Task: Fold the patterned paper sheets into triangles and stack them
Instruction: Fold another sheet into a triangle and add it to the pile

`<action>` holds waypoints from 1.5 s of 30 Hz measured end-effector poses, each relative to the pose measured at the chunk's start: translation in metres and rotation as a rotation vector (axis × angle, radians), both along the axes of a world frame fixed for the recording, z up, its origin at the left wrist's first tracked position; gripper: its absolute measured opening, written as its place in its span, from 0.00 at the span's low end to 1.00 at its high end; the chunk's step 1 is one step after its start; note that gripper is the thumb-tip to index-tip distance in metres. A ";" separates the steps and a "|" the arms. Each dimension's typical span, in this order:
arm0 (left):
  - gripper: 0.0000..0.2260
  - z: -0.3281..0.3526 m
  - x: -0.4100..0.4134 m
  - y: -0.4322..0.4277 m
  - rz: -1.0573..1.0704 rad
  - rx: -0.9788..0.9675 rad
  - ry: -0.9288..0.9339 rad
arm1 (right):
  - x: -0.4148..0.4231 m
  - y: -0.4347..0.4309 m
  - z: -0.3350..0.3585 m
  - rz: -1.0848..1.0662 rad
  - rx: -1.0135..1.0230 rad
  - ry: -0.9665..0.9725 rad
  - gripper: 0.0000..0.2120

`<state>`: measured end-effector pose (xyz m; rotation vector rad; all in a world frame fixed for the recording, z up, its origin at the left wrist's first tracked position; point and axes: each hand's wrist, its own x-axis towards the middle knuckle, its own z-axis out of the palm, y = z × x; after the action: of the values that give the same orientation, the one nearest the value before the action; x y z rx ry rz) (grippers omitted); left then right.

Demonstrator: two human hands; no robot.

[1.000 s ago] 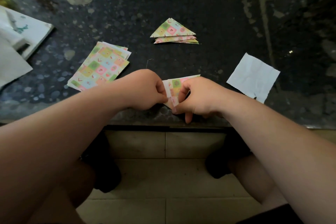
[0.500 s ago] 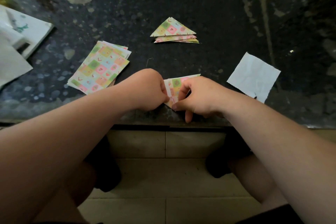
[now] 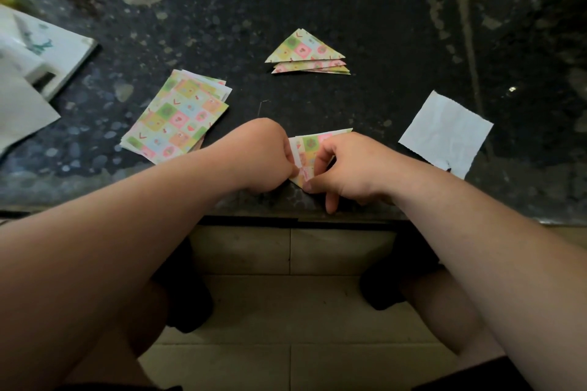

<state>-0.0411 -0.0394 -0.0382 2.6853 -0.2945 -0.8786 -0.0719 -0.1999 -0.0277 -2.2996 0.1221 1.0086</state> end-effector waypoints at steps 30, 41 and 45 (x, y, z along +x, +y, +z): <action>0.09 -0.004 -0.001 -0.001 0.028 0.015 -0.055 | 0.000 0.000 -0.002 0.021 -0.017 -0.026 0.09; 0.09 -0.006 -0.003 0.000 0.034 0.012 -0.047 | 0.000 0.002 -0.001 0.031 -0.045 -0.020 0.09; 0.06 -0.006 -0.011 0.004 0.006 -0.007 -0.105 | -0.001 0.002 -0.002 0.020 -0.045 -0.022 0.09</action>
<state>-0.0517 -0.0349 -0.0441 2.7296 -0.3118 -0.7341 -0.0727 -0.1976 -0.0300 -2.3567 0.1144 1.0000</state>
